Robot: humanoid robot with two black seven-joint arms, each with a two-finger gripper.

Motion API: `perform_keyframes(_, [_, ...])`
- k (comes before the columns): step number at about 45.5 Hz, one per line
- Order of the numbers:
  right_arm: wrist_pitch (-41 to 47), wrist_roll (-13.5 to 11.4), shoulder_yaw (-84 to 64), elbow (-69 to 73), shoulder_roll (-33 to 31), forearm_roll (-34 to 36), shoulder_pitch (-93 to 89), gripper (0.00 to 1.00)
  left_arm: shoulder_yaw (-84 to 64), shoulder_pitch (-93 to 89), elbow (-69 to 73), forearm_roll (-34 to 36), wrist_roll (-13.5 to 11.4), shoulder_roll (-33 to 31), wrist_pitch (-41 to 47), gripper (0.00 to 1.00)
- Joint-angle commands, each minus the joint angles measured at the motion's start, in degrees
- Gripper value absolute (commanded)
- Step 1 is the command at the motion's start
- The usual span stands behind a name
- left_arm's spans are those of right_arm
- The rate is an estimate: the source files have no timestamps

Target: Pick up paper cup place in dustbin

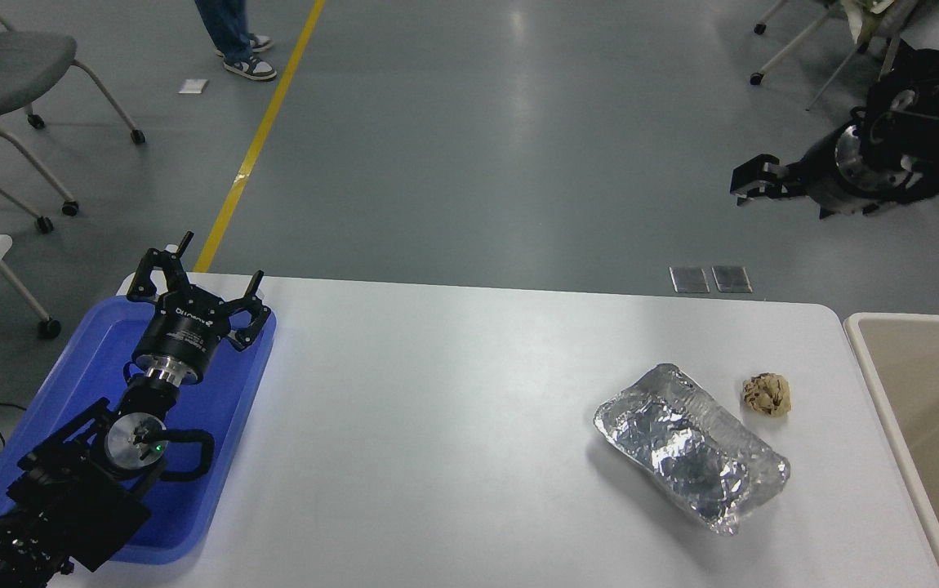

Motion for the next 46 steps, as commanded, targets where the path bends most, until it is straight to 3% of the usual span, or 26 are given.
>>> perform_keyframes(1, [9.68,-0.30,-1.03,3.90,-0.49,-0.15,7.41,1.00,0.00,0.00,0.00,0.00,-0.01,0.00,-0.01,1.00])
perform_keyframes(25, [9.68,-0.47,-6.57,22.09,-4.00,-1.38,19.90,1.00,0.00,0.00,0.00,0.00,-0.01,0.00,-0.01,1.00])
perform_keyframes(46, [9.68,-0.56,-7.01,22.80,-3.65,-1.38,17.70,1.00,0.00,0.00,0.00,0.00,-0.01,0.00,-0.01,1.00])
